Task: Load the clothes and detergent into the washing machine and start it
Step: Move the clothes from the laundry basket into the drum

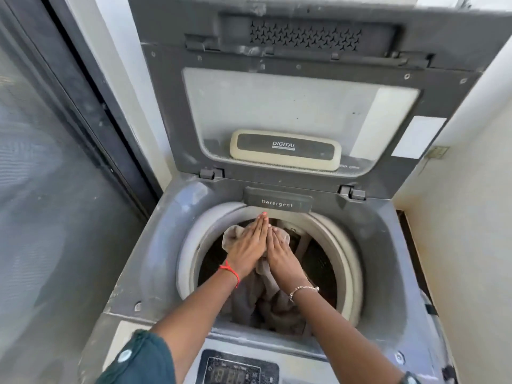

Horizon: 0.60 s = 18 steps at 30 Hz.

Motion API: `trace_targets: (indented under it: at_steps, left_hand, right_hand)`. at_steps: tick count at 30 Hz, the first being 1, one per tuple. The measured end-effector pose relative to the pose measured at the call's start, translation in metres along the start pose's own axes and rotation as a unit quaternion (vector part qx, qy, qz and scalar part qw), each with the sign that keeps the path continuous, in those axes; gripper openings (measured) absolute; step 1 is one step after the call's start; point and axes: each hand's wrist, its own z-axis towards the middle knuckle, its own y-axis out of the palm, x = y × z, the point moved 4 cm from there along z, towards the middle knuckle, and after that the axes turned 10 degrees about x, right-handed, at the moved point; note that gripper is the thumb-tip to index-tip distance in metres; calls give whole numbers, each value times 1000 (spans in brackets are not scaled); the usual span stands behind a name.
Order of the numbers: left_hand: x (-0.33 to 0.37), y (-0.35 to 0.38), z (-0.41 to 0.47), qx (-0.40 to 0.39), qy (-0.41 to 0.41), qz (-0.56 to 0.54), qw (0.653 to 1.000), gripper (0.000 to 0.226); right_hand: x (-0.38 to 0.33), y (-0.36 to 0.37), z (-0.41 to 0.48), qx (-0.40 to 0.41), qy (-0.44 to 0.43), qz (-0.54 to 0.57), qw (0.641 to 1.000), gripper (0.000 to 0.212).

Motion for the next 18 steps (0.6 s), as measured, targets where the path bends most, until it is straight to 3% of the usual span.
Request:
trace_targets:
  at_steps: [3, 8, 14, 18]
  left_hand:
    - [-4, 42, -5, -123, -3, 2, 992, 78]
    - [-1, 68, -15, -160, 19, 41, 986, 107]
    - [27, 32, -4, -95, 35, -37, 994, 101]
    - [77, -28, 18, -4, 65, -142, 988, 96]
  right_hand:
    - [14, 44, -2, -149, 11, 11, 989, 60]
    - [31, 60, -10, -183, 55, 33, 981, 93]
    - [50, 4, -18, -101, 80, 82, 988, 87]
    - [64, -82, -40, 57, 62, 162, 983, 77]
